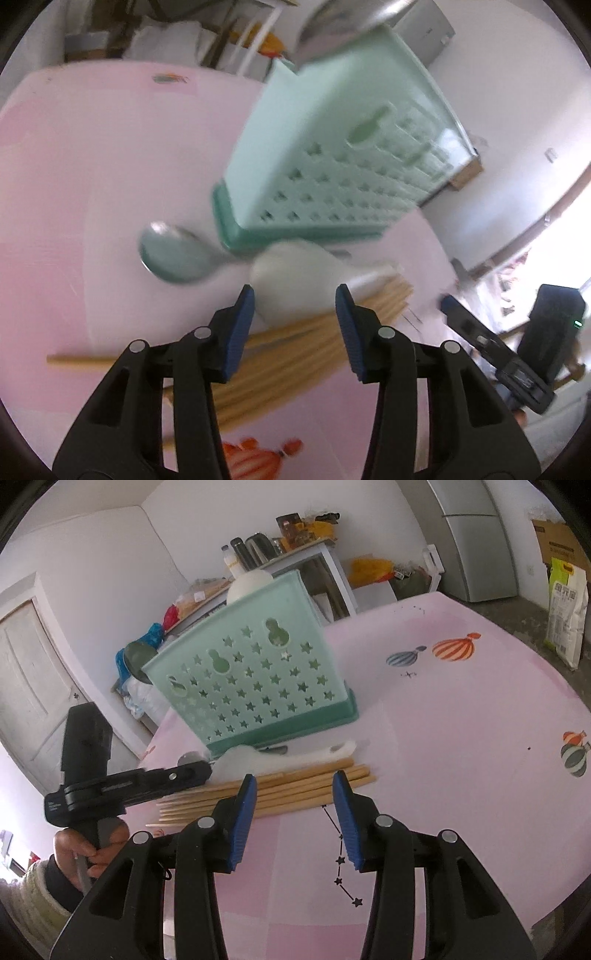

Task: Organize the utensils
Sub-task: 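Move the right gripper to the white plastic ladle beside the chopsticks and grasp it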

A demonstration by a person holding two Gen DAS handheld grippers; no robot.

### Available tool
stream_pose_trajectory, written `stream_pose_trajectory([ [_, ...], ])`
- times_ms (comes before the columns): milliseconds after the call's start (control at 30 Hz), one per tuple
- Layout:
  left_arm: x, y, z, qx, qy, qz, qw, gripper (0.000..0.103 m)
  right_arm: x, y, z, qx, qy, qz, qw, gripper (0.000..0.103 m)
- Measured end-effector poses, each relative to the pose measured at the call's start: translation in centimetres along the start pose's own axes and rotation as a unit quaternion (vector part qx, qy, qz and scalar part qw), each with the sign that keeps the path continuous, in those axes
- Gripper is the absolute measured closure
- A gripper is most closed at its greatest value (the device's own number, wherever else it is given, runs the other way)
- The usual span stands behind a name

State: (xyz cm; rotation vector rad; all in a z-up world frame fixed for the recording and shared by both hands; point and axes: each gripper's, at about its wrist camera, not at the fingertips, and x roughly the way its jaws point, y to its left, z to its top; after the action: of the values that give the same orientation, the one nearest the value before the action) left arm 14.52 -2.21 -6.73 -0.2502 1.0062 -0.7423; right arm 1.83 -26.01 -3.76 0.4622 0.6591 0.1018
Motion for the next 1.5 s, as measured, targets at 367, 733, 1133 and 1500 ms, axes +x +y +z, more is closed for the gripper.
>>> stream_pose_trajectory([
  [367,-0.4,1.5,0.4,-0.036,-0.004,-0.008,0.9993,0.061,4.2,-0.3,3.3,0.035,0.054,0.060,0.996,0.061],
  [733,0.5,4.1,2.0,-0.141,0.015,-0.110,0.9837,0.062,6.9,-0.3,2.7,0.076,0.084,0.058,0.992,0.062],
  [1133,-0.9,5.3,1.2,-0.196,-0.008,-0.139,0.9706,0.062,7.1,-0.2,2.5,0.080,0.083,0.053,0.992,0.073],
  [1500,-2.5,0.3,-1.0,-0.091,0.009,-0.041,0.9950,0.062,8.5,-0.2,6.5,0.003,0.132,0.033,0.991,0.071],
])
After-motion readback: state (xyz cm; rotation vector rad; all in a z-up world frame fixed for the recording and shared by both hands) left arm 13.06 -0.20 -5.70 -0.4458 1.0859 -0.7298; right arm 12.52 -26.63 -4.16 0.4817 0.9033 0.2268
